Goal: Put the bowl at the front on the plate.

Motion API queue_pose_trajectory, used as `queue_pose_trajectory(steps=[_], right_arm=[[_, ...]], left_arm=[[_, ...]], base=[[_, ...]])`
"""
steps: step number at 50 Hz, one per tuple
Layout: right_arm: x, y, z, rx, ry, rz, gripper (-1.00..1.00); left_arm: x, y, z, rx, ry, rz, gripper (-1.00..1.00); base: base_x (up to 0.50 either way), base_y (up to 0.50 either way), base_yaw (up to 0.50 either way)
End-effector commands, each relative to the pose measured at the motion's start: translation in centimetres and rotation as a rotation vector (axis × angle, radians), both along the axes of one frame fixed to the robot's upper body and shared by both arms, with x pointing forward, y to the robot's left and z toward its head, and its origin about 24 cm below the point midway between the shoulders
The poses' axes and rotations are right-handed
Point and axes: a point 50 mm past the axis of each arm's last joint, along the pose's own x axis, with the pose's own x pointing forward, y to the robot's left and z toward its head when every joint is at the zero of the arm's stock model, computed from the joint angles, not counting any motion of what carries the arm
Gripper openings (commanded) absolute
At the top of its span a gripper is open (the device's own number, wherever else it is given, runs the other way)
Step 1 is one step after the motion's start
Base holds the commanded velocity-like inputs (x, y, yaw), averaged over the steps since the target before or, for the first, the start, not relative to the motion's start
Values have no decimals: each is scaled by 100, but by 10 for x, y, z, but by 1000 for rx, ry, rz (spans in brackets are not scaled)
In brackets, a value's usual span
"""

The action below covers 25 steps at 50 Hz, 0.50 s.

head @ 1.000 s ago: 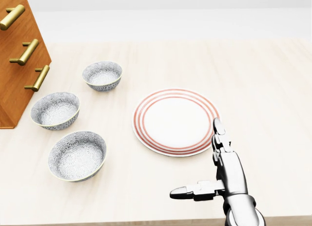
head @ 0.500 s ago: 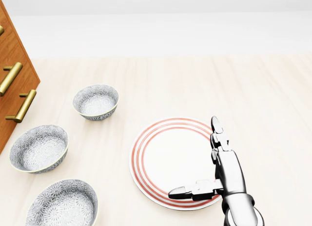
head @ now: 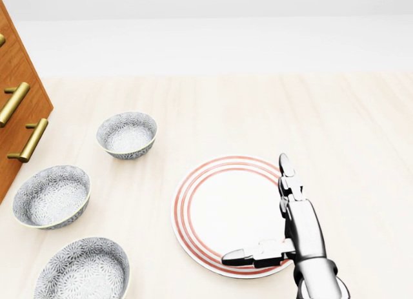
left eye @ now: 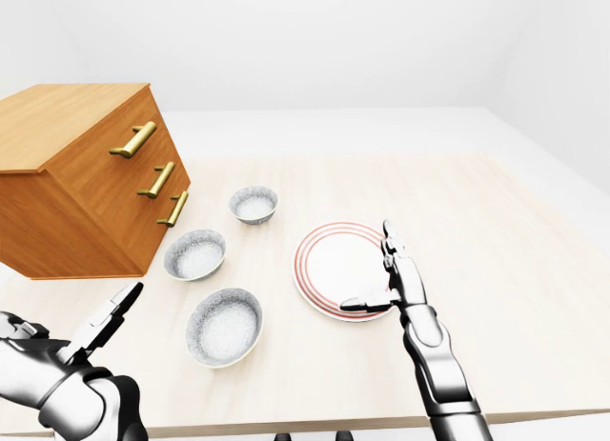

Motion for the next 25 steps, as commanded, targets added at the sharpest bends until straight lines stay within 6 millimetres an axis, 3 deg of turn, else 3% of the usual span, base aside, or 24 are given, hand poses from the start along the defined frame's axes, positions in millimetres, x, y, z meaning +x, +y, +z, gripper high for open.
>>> queue_pose_trajectory(steps=[1,9,15,19,25], right_arm=[[-8,6,19,30,-82,40,100],[-4,14,44,-97,-193,40,100],[-4,16,76,-287,-336,31,100],[-6,32,96,-461,-429,109,100],[9,50,98,-759,-421,177,100]], left_arm=[[1,0,0,3,1,-1,100],[-3,0,3,8,-13,3,100],[-3,-1,4,12,-13,5,100],[-3,-1,4,11,-12,7,100],[-2,-1,3,12,-9,6,100]], base=[[0,0,0],[0,0,0],[0,0,0],[0,0,0],[0,0,0]])
